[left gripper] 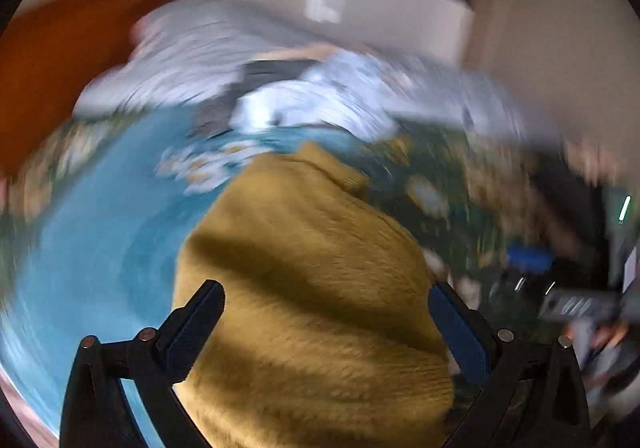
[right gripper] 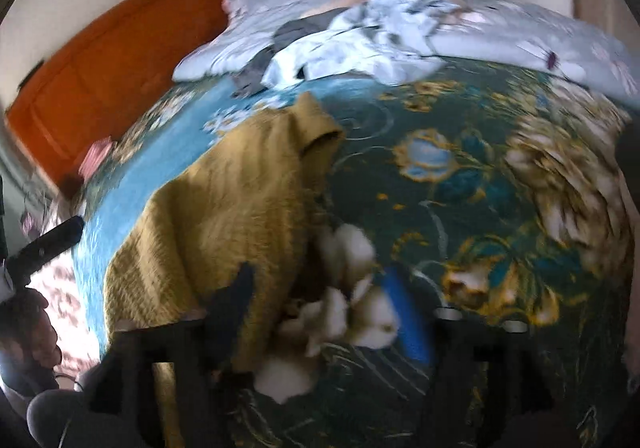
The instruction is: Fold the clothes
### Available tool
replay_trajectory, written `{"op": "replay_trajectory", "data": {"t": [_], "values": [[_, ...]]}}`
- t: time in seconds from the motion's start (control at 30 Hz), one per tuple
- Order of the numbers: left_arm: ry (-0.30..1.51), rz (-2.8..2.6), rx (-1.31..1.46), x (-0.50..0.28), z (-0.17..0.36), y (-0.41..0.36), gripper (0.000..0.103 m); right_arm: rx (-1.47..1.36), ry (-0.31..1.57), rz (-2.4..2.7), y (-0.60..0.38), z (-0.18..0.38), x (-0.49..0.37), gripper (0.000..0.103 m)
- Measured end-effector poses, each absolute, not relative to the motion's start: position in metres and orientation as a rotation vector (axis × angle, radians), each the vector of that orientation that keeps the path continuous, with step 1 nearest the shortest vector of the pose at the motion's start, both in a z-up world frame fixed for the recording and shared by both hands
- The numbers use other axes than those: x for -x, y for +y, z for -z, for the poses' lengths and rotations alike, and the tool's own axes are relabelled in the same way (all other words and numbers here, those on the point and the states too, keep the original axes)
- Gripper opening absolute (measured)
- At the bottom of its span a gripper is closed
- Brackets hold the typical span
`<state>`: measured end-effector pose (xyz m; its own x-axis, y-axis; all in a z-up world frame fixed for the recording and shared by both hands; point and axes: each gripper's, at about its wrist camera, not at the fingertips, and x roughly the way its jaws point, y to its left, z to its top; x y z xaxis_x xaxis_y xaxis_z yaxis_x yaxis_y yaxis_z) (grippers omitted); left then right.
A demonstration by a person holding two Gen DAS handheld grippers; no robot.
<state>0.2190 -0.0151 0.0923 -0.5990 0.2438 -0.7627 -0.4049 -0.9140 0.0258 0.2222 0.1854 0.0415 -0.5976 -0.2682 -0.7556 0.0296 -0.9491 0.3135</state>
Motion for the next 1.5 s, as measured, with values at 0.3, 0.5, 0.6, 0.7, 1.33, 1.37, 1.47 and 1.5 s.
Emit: {"op": "replay_trajectory", "data": {"t": [0.3, 0.5, 0.6, 0.7, 1.33, 1.37, 1.47, 1.5], "values": [[0.596, -2.242, 1.302, -0.191, -0.036, 0.082, 0.103, -1.27, -0.679, 2.743, 0.245, -0.036, -0.242, 0.103], [0.718, -2.251, 1.37, -0.188, -0.012, 0.094, 0.086, -1.266, -0.702, 2.74, 0.254, -0.031, -0.245, 0.103], [0.631, -2.299, 1.382, -0.181, -0.018, 0.079, 0.056, -1.298, -0.711, 2.725, 0.252, -0.023, -0.242, 0.103], [0.432, -2.35, 1.365, -0.176, -0.032, 0.055, 0.033, -1.335, -0.743, 2.7, 0.25, -0.016, -0.239, 0.103], [-0.485, -2.942, 1.132, -0.204, -0.084, -0.221, 0.018, -1.438, -0.684, 2.632, 0.213, -0.017, -0.238, 0.103], [-0.556, -2.97, 1.141, -0.208, -0.08, -0.241, 0.018, -1.439, -0.666, 2.624, 0.207, -0.018, -0.237, 0.103], [-0.74, -3.056, 1.168, -0.224, -0.068, -0.296, 0.018, -1.446, -0.624, 2.597, 0.191, -0.017, -0.233, 0.103], [-0.778, -3.078, 1.178, -0.229, -0.065, -0.309, 0.017, -1.45, -0.616, 2.583, 0.186, -0.017, -0.231, 0.103]]}}
